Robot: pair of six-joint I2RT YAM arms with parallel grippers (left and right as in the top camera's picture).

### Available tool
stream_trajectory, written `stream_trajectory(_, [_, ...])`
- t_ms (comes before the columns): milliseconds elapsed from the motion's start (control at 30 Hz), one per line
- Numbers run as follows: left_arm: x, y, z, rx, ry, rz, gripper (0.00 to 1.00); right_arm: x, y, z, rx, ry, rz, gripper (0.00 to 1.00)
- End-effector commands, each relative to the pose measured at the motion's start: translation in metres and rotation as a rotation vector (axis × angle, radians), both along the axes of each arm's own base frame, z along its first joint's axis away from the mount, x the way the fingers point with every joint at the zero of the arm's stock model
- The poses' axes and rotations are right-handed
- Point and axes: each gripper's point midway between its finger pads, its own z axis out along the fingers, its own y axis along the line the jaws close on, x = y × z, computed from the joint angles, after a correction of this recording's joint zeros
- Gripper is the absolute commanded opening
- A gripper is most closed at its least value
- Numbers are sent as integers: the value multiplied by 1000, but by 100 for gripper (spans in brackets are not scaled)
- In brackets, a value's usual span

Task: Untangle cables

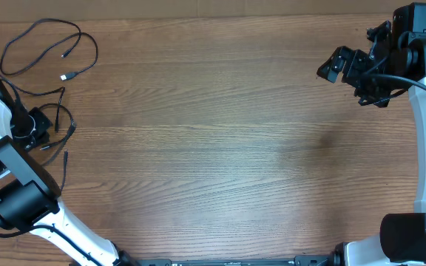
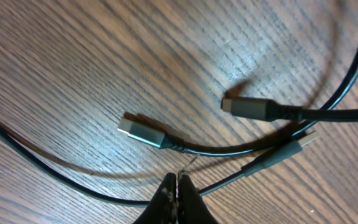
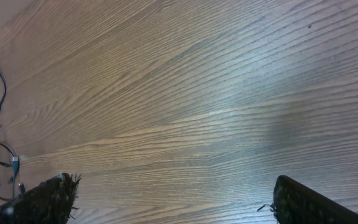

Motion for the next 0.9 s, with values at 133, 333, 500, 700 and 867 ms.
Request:
stream_trajectory(133, [-17, -17, -18, -22, 49, -10, 4, -1, 0, 3, -8, -13, 2, 100])
stream_trajectory(333, [-23, -21, -35, -23, 49, -10, 4, -1, 0, 3, -8, -13, 1, 100])
stream_trajectory(500, [-25, -22, -36, -28, 59, -11, 4, -1, 0, 3, -8, -13, 1, 100])
stream_trajectory(700, [-48, -25, -36, -37, 155, -3, 4, -1, 0, 3, -8, -13, 1, 100])
stream_trajectory(867, [-81, -8, -31, 61, 298, 90, 4, -1, 0, 3, -8, -13, 1, 100])
